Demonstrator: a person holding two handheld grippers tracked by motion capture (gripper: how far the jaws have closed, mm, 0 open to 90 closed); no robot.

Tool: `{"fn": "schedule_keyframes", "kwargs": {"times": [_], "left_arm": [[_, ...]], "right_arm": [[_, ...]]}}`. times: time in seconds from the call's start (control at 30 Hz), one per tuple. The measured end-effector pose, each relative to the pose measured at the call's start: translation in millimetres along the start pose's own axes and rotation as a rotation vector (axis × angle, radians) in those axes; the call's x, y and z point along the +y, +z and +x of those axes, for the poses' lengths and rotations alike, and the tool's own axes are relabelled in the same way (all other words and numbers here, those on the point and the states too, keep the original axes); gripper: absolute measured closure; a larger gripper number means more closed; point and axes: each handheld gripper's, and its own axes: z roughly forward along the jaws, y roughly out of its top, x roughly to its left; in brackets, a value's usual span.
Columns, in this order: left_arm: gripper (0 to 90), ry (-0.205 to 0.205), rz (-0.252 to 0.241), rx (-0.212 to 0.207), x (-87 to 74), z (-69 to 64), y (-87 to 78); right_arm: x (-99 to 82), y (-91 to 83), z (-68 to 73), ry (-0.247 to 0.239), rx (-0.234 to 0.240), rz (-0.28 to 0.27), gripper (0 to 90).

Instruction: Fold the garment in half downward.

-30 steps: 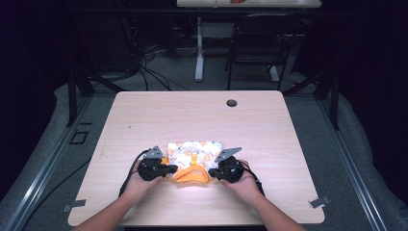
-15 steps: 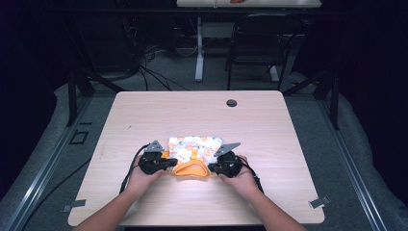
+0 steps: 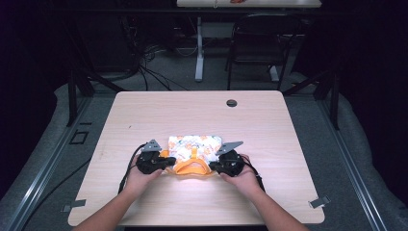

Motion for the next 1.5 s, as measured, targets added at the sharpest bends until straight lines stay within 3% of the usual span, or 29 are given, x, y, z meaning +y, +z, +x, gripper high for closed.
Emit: {"fn": "schedule_keyframes", "kwargs": {"times": [0.17,0.33,0.6,0.8,0.93,1.13,1.17,1.5], "left_arm": [[85.8,0.018,-0.015,0.009,0.8,-7.5,-14.8],[82.8,0.009,-0.051,-0.001,-3.0,-14.6,-28.9],[79.6,0.01,-0.06,0.014,-12.2,-16.2,-42.8],[75.3,-0.027,-0.07,0.023,-29.3,-15.7,-53.4],[73.6,-0.036,-0.059,0.028,-37.1,-15.5,-56.9],[71.4,-0.034,-0.039,0.022,-45.0,-15.8,-60.0],[71.0,-0.03,-0.035,0.022,-46.0,-15.5,-59.7],[67.7,-0.039,-0.03,0.016,-52.9,-14.9,-50.9]], "right_arm": [[1.0,-14.3,4.6,-0.015,-0.001,-0.02,84.0],[-0.4,-27.1,9.7,-0.029,-0.014,-0.03,83.2],[-6.4,-39.8,15.3,-0.04,-0.026,-0.034,81.6],[-19.8,-48.4,22.7,-0.031,-0.039,-0.041,79.7],[-27.6,-52.4,27.4,-0.013,-0.033,-0.052,79.0],[-39.3,-51.6,37.2,-0.039,-0.048,-0.03,76.8],[-41.2,-51.4,37.7,-0.06,-0.061,-0.012,76.5],[-51.7,-41.6,41.7,-0.056,-0.042,-0.029,73.4]]}}
